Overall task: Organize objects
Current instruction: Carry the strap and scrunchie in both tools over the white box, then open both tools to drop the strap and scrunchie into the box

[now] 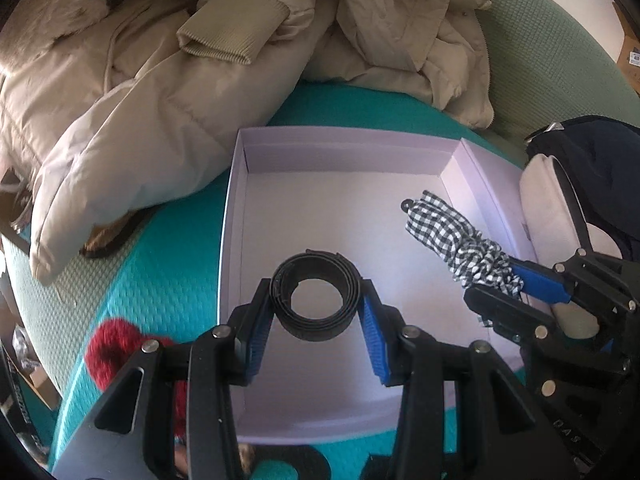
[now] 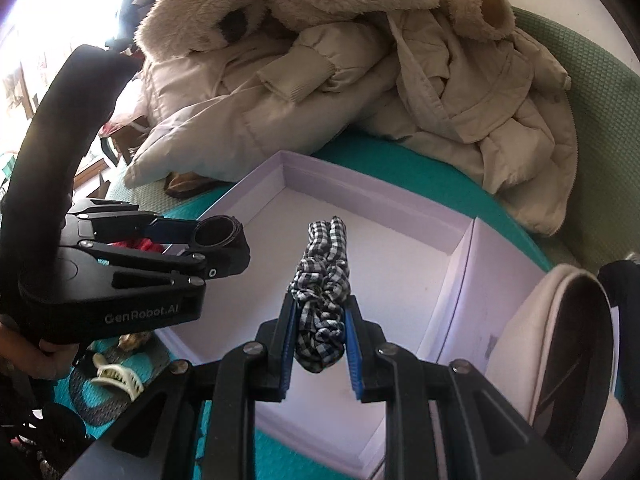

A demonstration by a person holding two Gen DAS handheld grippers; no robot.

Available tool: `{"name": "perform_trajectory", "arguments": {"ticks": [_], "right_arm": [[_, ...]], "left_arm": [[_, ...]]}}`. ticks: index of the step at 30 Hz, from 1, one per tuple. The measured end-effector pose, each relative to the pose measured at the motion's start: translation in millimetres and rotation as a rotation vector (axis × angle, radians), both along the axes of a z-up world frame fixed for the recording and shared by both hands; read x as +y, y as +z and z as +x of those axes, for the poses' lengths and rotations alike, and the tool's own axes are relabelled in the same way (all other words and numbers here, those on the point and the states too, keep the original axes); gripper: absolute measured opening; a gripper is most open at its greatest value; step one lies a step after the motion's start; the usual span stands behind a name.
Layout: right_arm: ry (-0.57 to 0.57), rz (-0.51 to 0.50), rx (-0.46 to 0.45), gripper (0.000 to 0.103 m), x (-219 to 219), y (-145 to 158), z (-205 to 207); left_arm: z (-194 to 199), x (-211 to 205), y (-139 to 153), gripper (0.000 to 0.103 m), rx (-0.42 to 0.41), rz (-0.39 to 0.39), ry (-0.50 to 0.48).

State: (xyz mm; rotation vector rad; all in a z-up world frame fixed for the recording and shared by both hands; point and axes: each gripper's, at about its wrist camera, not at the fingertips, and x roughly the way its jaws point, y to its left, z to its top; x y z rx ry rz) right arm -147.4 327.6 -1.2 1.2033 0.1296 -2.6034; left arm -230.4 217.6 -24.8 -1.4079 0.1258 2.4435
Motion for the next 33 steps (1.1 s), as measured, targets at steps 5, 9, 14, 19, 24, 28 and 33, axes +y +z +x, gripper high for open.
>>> {"name": "perform_trajectory", "arguments": {"ticks": [5, 9, 14, 19, 24, 28, 33], "right_arm": [[-0.016, 0.01, -0.002, 0.021, 4.2, 1.6, -18.1], [-0.035, 0.014, -0.009, 0.021, 7.6, 0.8, -31.2], [-0.05, 0.025, -0.01, 0.021, 6.3, -2.8, -47.3], [-0.07, 0.03, -0.035, 0.021, 6.2, -14.5, -63.5], [-0.082, 0.028, -0.088, 0.021, 10.9, -28.8, -79.5], [-0.089, 0.022, -0.118, 0.021, 12.5, -37.6, -87.9], [-0.09, 0.009, -0.16, 0.021, 12.0, -49.0, -95.2]], "left_arm": [[-22.5, 13.8, -3.2, 0.04, 0.002, -0.022, -0.029], [-37.8, 24.5, -8.9, 0.04, 0.0, -0.036, -0.049], [-58.1, 36.1, -15.1, 0.04, -0.012, -0.048, -0.069], [-72.9, 44.6, -19.4, 0.04, -0.024, -0.063, -0.092], [-92.1, 51.9, -31.0, 0.04, -0.06, -0.081, -0.103], [-103.7, 57.8, -40.5, 0.04, -0.078, -0.093, -0.114], [-112.9, 66.5, -51.3, 0.04, -0.091, -0.101, -0.132]]}}
